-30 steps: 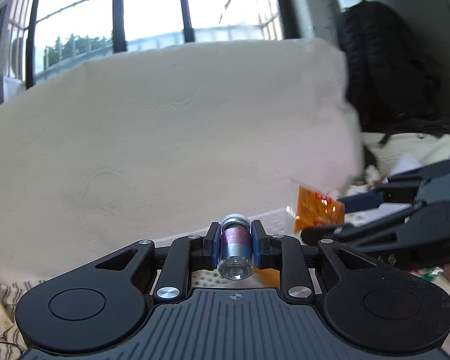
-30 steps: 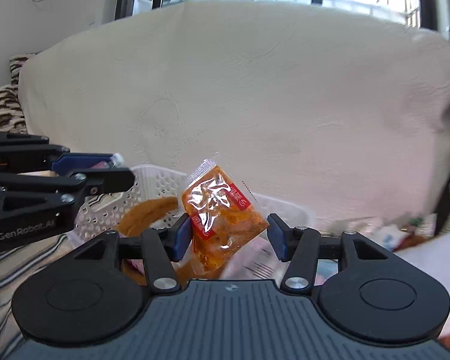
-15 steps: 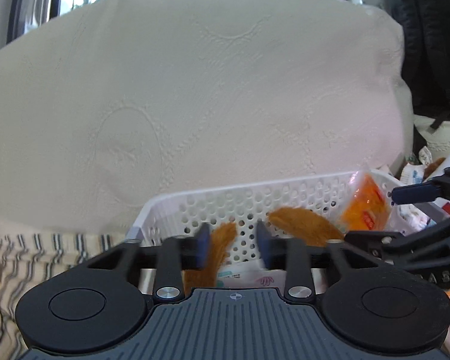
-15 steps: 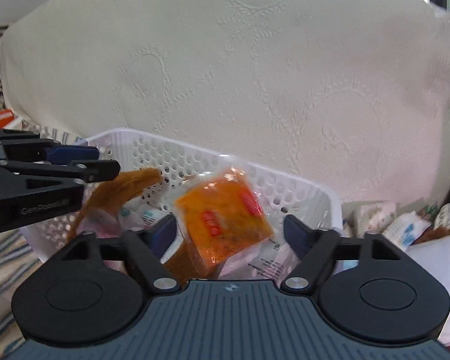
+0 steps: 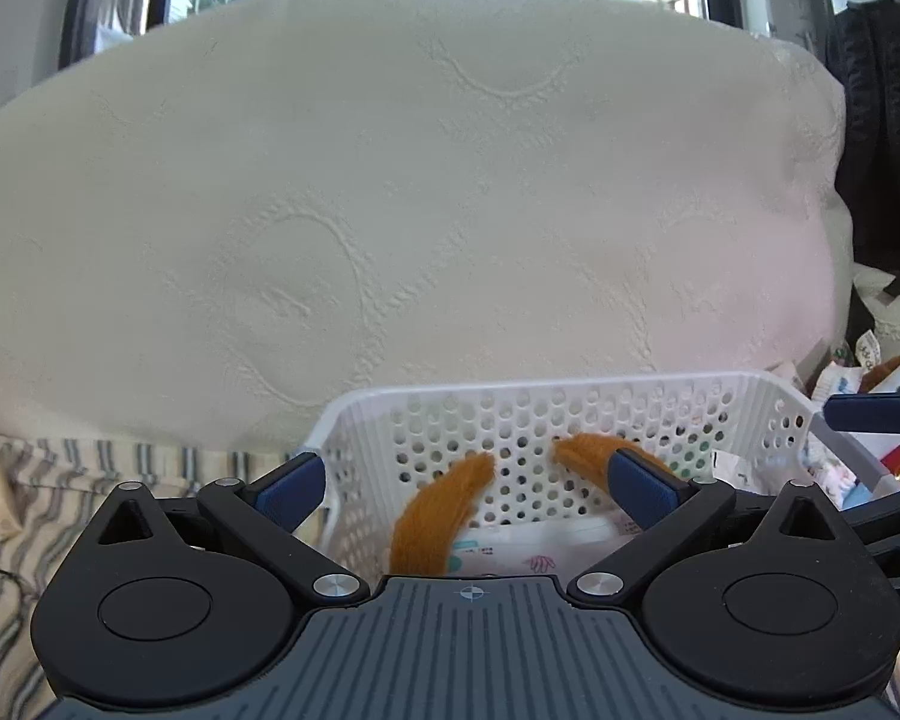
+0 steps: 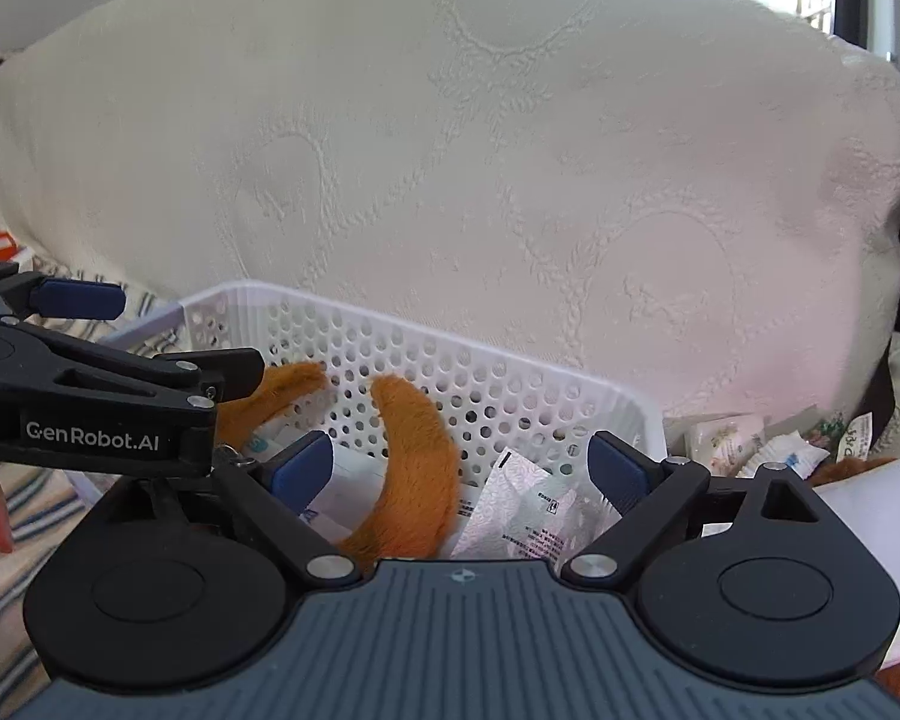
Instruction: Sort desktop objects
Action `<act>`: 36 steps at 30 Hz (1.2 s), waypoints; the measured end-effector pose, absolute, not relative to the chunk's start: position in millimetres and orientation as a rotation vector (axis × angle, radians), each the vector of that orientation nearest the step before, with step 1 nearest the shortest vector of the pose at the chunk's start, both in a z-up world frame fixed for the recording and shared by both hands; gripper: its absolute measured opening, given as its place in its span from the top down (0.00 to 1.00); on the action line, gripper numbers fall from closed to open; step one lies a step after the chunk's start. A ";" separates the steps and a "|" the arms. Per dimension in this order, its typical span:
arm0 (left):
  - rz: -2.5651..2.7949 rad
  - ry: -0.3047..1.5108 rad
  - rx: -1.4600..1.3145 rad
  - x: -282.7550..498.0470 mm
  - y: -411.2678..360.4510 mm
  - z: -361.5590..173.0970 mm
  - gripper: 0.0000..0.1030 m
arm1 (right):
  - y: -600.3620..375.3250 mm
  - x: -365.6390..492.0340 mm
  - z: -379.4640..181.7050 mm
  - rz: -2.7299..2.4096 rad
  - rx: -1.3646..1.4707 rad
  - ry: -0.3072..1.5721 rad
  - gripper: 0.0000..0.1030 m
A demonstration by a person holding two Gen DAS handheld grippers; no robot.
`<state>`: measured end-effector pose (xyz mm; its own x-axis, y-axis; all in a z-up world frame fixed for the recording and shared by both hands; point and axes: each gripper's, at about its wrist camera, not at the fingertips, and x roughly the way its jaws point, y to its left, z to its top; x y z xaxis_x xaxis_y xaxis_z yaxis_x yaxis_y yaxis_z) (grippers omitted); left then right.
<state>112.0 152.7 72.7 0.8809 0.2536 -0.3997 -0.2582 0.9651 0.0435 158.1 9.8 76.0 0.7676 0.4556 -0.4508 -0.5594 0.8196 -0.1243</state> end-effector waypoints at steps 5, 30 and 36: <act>0.287 0.409 0.006 98.7 145.8 81.7 0.00 | 5.1 146.7 81.9 0.543 -0.251 0.400 0.08; 0.258 0.327 -0.033 -6.6 112.1 100.7 0.00 | -22.3 36.6 91.4 0.485 -0.192 0.246 0.03; 0.261 0.370 -0.050 -47.7 98.0 77.6 0.00 | -47.9 3.4 66.9 0.463 -0.129 0.279 0.03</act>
